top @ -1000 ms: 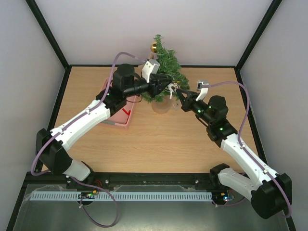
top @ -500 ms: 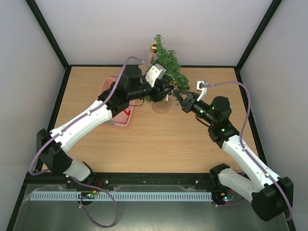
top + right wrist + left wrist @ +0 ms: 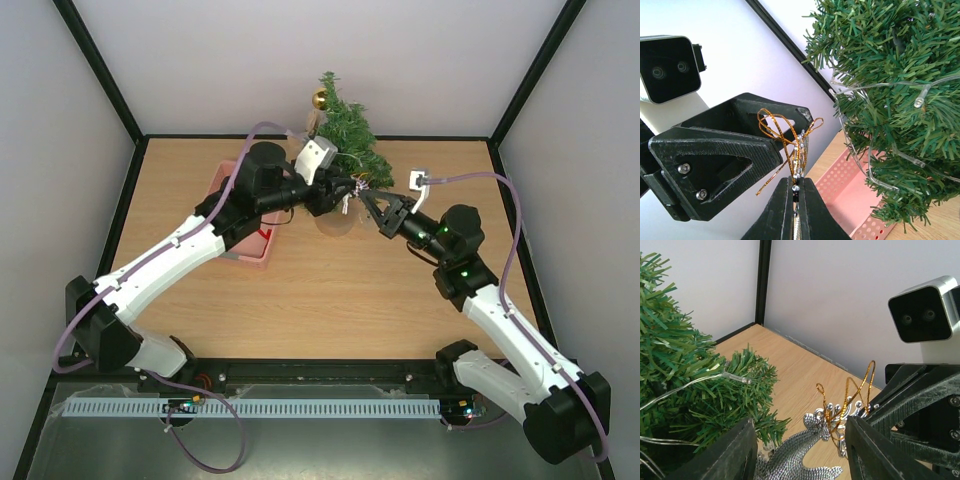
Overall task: Decorate the small christmas tree
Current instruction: Hang the decoration item on the Christmas tree.
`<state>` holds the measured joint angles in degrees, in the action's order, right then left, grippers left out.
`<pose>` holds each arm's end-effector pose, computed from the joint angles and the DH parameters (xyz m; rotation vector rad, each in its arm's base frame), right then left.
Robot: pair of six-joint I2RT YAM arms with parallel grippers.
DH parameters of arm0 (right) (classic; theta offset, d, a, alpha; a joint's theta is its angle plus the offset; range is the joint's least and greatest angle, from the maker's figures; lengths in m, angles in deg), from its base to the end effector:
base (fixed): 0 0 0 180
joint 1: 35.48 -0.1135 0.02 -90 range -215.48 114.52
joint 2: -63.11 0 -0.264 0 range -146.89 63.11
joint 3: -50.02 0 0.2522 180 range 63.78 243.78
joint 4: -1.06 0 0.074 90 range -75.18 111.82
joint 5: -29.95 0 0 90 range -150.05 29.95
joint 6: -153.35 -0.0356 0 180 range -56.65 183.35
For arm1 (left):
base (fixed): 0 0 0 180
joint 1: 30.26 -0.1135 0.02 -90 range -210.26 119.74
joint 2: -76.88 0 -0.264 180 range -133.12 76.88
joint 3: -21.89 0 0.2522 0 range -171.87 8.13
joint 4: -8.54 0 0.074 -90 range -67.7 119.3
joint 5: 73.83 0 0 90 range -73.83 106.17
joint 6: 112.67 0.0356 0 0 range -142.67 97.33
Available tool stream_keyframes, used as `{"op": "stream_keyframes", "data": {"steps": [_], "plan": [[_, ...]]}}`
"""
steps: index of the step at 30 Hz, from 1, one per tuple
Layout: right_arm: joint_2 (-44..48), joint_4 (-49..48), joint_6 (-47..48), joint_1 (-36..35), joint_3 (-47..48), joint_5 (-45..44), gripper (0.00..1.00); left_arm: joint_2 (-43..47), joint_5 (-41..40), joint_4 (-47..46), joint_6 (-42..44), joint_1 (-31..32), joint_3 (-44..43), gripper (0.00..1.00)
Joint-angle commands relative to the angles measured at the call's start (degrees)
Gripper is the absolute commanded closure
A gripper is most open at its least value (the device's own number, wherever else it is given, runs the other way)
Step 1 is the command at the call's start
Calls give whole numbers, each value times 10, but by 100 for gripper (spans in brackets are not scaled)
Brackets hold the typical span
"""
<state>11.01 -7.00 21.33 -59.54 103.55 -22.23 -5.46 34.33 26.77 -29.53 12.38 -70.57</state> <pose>0.1835 0.1058 0.3449 -0.3615 1.5597 1.3819 0.2425 -0.2384 0.4042 0.7793 1.6133 -0.9022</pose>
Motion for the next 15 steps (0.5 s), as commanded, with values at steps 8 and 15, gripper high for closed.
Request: {"op": "stream_keyframes", "data": {"steps": [8,15], "plan": [[-8,-46,-14,1,-11,35,98,0,27,-27,-2,0,-1,57],[-15,-32,1,1,-15,39,98,-2,45,-35,-1,-1,-4,89]]}}
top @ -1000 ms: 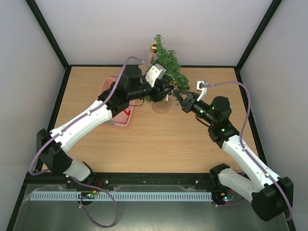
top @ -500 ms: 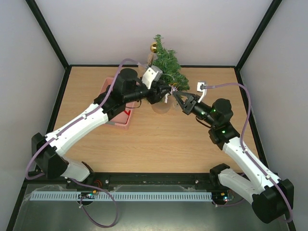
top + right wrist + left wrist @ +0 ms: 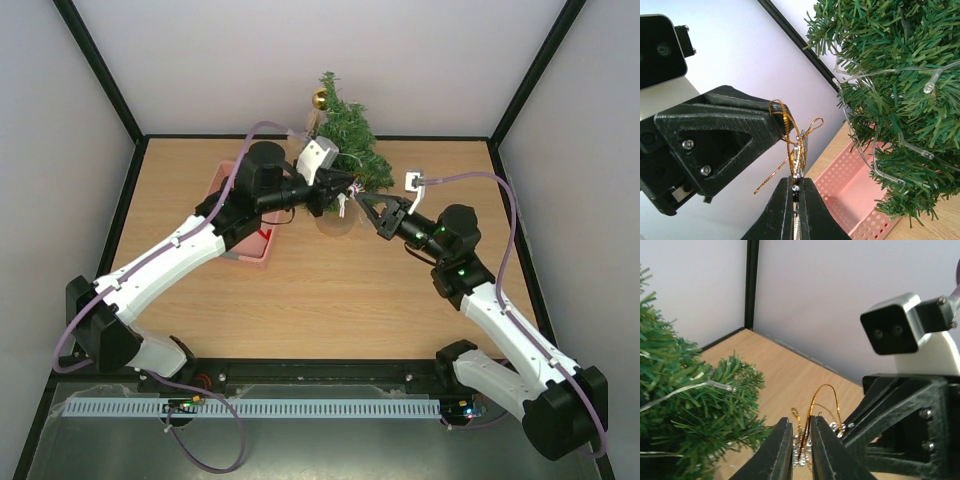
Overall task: Decorate the small christmas tree
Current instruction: Hang the decoration item on the Christmas tree.
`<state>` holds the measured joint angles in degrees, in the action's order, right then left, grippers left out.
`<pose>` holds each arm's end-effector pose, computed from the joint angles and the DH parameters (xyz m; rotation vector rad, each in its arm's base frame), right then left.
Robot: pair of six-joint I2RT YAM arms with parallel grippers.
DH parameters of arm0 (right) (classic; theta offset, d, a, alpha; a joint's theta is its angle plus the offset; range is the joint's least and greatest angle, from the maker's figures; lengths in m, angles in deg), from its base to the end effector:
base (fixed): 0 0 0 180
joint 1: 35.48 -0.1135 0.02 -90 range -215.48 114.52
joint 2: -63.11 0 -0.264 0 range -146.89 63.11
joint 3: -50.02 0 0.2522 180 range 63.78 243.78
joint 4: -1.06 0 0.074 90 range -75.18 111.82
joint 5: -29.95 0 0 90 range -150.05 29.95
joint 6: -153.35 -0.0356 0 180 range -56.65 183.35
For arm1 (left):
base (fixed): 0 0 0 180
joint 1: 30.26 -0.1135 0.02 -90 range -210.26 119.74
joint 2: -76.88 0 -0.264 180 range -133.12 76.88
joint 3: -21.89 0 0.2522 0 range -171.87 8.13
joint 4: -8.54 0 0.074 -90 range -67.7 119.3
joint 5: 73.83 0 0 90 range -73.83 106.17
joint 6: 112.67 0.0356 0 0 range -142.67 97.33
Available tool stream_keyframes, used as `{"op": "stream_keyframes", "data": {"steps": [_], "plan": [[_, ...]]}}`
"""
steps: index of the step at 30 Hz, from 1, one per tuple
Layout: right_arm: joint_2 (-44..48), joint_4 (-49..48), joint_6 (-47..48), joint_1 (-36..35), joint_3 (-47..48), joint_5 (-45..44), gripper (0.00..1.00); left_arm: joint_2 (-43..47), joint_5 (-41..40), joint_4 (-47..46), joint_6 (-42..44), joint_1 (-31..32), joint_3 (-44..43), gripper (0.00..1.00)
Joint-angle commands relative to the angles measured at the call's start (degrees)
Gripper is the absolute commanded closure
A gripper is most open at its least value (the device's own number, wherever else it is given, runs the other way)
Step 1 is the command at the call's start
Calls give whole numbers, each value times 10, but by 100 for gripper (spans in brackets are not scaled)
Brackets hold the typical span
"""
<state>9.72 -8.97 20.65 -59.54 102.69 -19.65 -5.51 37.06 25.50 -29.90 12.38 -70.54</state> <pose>0.1865 0.1085 0.3386 -0.3945 1.5707 1.4191 0.2414 -0.2396 0.4062 0.8064 1.5839 -0.9484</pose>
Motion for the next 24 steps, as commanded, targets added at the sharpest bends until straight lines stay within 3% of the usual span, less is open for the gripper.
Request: {"op": "stream_keyframes", "data": {"steps": [1,7,17,24], "plan": [[-3,-13,10,1,-8,14,98,-1,22,-23,3,-1,-3,93],[-8,-7,23,1,-10,12,98,-1,47,-31,7,-2,8,98],[50,63,118,1,-11,-47,68,9,89,-9,35,-2,15,98],[51,92,188,1,2,-37,78,11,113,-11,38,-6,18,98]]}}
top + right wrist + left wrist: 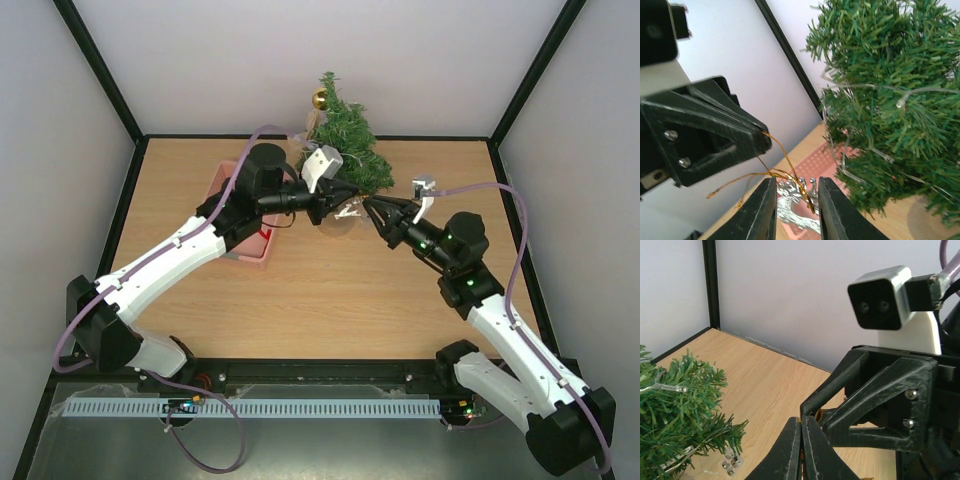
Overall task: Decorate the small christmas tree
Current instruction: Hang the decoration item on the Christmas tree.
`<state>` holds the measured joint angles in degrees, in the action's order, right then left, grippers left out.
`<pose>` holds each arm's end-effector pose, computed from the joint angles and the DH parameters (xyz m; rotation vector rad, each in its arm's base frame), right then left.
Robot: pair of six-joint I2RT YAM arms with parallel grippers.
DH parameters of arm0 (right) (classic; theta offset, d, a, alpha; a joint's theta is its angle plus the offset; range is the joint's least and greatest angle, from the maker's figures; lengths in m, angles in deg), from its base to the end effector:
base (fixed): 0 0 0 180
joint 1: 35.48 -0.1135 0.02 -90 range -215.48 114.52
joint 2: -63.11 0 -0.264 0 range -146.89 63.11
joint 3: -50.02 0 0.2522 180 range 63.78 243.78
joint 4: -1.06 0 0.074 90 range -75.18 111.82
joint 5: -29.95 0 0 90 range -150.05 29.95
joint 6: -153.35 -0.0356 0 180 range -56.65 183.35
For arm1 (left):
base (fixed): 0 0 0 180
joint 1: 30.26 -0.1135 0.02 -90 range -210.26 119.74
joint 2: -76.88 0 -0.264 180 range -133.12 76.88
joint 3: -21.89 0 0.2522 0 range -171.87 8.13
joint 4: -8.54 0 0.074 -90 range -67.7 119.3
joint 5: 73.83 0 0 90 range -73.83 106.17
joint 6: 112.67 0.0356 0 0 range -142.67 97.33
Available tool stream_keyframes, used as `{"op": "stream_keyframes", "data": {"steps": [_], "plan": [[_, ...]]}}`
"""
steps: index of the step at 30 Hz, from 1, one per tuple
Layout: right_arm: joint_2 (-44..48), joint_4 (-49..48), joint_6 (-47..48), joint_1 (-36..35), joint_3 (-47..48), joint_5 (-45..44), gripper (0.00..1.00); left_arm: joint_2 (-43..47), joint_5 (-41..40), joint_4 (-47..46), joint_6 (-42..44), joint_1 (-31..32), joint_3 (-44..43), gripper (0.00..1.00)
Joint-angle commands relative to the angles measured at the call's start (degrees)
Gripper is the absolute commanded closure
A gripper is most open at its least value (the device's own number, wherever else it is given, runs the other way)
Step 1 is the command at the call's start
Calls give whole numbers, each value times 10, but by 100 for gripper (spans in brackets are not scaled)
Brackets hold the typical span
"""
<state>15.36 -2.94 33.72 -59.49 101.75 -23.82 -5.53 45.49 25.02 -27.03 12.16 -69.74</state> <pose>0.1703 0.0989 0.3407 -0.4827 1.5030 1.1980 0.2380 -0.2411 0.4023 0.9502 1.5204 -1.0303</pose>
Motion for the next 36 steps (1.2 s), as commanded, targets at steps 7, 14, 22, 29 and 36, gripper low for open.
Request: {"op": "stream_keyframes", "data": {"steps": [7,14,22,29,36], "plan": [[0,7,69,1,-5,19,98,12,32,1,5,-7,7,98],[-2,-13,66,1,-5,24,98,13,28,5,3,-12,3,98],[-23,8,84,1,32,-12,98,1,8,-1,0,-20,-3,98],[-72,-23,84,1,38,-7,98,-24,-7,0,3,-44,-13,98],[-121,-51,86,1,47,-1,98,-43,5,-17,-2,-68,-10,98]]}}
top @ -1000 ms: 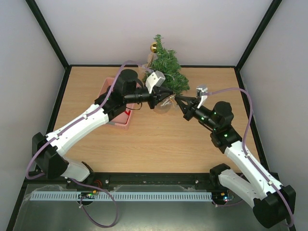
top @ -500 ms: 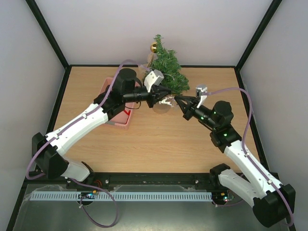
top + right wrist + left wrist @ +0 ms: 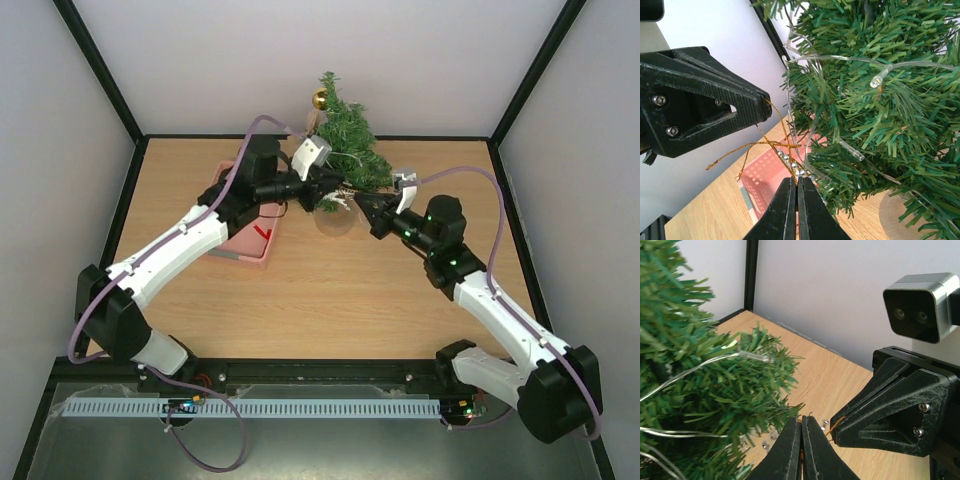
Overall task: Decorate the small christmas tree
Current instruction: Hang the decoration item on the Christmas tree.
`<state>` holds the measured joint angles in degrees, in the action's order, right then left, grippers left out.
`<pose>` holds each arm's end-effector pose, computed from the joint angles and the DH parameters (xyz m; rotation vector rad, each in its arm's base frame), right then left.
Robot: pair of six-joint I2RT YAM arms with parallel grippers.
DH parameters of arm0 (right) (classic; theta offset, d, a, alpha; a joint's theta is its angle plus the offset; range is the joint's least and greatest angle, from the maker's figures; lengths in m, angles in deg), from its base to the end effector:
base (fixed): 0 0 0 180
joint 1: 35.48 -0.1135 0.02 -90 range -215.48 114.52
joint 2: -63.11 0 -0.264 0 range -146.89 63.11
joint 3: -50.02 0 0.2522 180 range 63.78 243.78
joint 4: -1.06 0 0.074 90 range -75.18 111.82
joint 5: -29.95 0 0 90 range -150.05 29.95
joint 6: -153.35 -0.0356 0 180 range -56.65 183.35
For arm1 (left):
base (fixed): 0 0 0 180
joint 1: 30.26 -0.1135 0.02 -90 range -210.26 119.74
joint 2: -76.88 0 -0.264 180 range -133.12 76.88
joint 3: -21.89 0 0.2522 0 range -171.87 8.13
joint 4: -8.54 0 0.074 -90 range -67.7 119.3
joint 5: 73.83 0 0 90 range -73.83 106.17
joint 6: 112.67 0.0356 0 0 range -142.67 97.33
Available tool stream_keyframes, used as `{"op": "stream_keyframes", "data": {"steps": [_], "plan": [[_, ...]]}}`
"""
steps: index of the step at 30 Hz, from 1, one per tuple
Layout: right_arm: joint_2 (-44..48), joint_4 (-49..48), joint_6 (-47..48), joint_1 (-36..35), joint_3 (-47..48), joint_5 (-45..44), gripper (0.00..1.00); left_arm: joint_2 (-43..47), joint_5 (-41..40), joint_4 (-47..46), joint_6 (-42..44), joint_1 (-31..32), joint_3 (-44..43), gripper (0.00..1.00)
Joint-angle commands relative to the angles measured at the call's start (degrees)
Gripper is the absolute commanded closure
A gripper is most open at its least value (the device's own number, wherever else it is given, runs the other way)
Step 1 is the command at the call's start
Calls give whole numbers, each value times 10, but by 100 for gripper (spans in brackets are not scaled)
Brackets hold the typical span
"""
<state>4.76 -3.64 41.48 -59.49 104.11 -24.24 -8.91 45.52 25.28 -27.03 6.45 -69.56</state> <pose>0.2070 0.1150 0.3203 -0.5490 1.5849 1.1010 0.2739 -0.2260 0.3815 0.8744 1.6213 -0.9615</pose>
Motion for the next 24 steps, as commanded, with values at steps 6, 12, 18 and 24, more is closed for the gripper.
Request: {"op": "stream_keyframes", "data": {"steps": [6,12,18,24], "plan": [[-38,-60,11,1,30,0,98,-20,22,-35,-12,-28,-12,98],[-38,-63,18,1,32,-4,98,-32,30,-43,-14,-32,-21,98],[-30,-51,30,1,33,-13,98,-39,57,-61,-12,-32,-25,98],[-19,-46,37,1,30,-19,98,-42,63,-67,-10,-33,-32,98]]}}
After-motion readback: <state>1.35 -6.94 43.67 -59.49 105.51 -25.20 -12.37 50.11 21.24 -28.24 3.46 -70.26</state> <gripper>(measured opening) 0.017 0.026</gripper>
